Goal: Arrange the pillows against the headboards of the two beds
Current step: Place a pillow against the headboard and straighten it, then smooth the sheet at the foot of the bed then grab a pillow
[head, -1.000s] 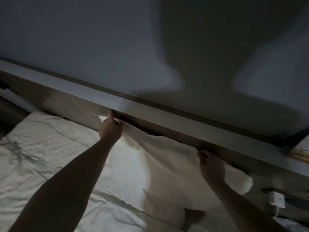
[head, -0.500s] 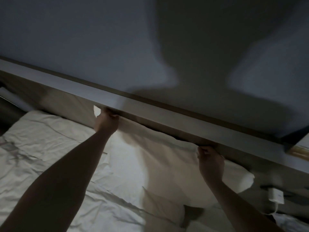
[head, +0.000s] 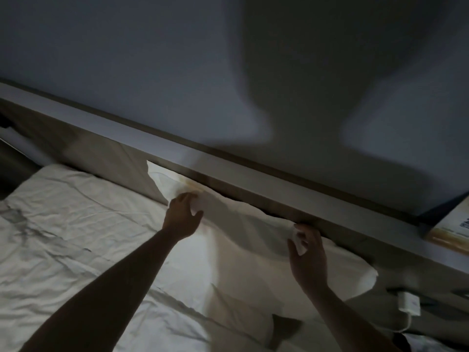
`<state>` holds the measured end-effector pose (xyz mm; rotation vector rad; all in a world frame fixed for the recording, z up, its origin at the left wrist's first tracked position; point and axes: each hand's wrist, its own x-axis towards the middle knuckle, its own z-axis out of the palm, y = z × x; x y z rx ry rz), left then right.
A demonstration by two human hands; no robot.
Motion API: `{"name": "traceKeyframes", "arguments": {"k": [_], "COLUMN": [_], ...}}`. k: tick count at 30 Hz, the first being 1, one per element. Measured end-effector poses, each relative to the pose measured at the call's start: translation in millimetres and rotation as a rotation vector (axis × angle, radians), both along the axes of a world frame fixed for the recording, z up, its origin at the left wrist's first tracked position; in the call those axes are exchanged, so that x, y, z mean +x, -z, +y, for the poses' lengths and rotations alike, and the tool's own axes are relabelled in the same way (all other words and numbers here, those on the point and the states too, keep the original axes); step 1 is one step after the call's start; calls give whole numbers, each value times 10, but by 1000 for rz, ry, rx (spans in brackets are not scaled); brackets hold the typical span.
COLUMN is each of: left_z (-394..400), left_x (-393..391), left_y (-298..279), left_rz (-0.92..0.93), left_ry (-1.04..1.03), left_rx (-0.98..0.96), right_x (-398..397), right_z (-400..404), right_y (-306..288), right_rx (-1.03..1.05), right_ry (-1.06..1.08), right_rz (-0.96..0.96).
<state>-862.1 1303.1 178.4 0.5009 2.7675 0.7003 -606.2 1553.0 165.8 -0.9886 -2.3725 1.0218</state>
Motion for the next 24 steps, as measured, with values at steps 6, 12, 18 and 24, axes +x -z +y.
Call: {"name": "traceKeyframes", "arguments": {"k": [6,12,18,24], "left_z": [-205,-889,-1435,-1696], "left_x": [672,1781,2765,3751], "left_y": [-227,-578,-805,-1042], "left_rz": [13,-147,-263,-304], "left_ry": [-80,-261,-532,-676], "left_rx": [256,473,519,572], "right_x": [126,338,514,896], "right_z": [-29,-30,-191,-650], "right_y": [-205,-414,-549,-943], "right_rx": [-111,-423,-581,-668], "right_ry": [-165,-258,-457,-694], "right_rz": [63,13,-116,-248]}}
